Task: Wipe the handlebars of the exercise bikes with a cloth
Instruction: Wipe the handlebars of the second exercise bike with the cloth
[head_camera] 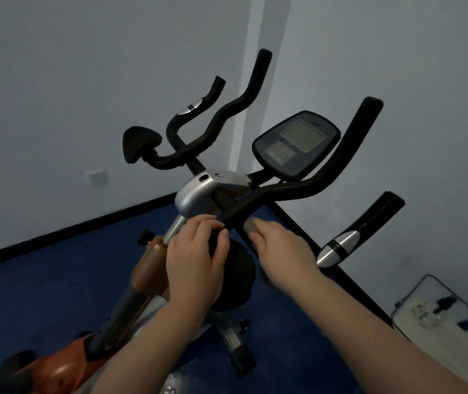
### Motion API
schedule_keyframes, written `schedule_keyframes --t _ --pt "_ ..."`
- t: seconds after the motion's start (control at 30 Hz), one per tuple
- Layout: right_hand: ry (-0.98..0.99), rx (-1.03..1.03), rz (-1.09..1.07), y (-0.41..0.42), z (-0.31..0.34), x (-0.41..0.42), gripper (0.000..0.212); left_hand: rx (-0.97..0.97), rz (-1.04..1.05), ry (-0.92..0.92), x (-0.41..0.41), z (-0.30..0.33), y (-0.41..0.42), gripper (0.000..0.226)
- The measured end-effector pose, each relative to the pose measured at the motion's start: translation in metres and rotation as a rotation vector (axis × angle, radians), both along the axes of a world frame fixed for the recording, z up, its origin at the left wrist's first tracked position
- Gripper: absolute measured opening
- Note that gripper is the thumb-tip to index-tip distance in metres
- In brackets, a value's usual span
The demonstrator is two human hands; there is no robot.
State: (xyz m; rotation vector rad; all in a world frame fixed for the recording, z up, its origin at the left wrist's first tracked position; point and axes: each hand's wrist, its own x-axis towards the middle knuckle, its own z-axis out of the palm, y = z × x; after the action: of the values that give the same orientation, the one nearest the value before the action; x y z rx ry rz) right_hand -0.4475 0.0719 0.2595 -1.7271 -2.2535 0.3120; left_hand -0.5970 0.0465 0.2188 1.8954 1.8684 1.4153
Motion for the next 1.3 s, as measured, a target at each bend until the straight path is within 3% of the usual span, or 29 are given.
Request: schedule_keyframes --t 0.13,0.27,0.33,0.43,0.5,0.63,0.77,0.8,0.9,0.97,1.1,1.2,1.3 --pt "-0.110 0.097 0.005 -0.030 -0.006 0.019 0.035 -0.024 -0.024 -0.131 -0.003 -0.004 0.003 0.021" --pt "-0.009 -0.063 -0.132 0.011 0.001 -0.011 0.031 -0.002 -0.078 -0.177 -0.004 -0.005 0.003 0.023" --pt "0.025 -0.036 -0.122 0.005 -0.001 -0.016 0.028 0.002 -0.100 -0.206 -0.004 -0.005 0.003 0.023" --pt "-0.127 0.082 -0.033 -0.032 -0.009 0.008 0.039 0.012 -0.122 -0.228 -0.005 -0.006 0.004 0.017" --pt "-0.145 0.104 -0.030 -0.033 -0.008 0.014 0.035 0.025 -0.127 -0.239 -0.006 -0.007 0.005 0.014" --pt "-0.059 0.035 -0.205 0.001 -0.007 -0.016 0.028 0.022 -0.137 -0.226 -0.006 -0.009 0.006 0.014" --pt "0.170 -0.131 -0.112 0.002 0.005 0.006 0.029 0.001 -0.149 -0.276 -0.007 -0.007 0.004 0.010" --pt "0.229 -0.122 -0.097 0.002 0.010 0.012 0.031 -0.007 -0.147 -0.295 -0.008 -0.007 0.004 0.007" --pt "0.364 0.204 -0.034 0.007 0.026 0.002 0.031 -0.020 -0.125 -0.370 -0.007 -0.008 0.004 0.012" --pt "0.255 0.278 0.144 0.019 0.030 -0.018 0.032 -0.015 -0.107 -0.409 -0.006 -0.010 0.005 0.015" --pt "-0.166 0.206 0.385 0.044 0.032 -0.037 0.023 -0.029 -0.086 -0.392 -0.007 -0.012 0.005 0.013" --pt "-0.234 0.168 0.518 0.061 0.045 -0.018 0.020 -0.030 -0.078 -0.381 -0.007 -0.013 0.006 0.013" --pt "-0.231 0.108 0.438 0.078 0.054 -0.025 0.019 -0.036 -0.082 -0.368 -0.007 -0.013 0.007 0.012"
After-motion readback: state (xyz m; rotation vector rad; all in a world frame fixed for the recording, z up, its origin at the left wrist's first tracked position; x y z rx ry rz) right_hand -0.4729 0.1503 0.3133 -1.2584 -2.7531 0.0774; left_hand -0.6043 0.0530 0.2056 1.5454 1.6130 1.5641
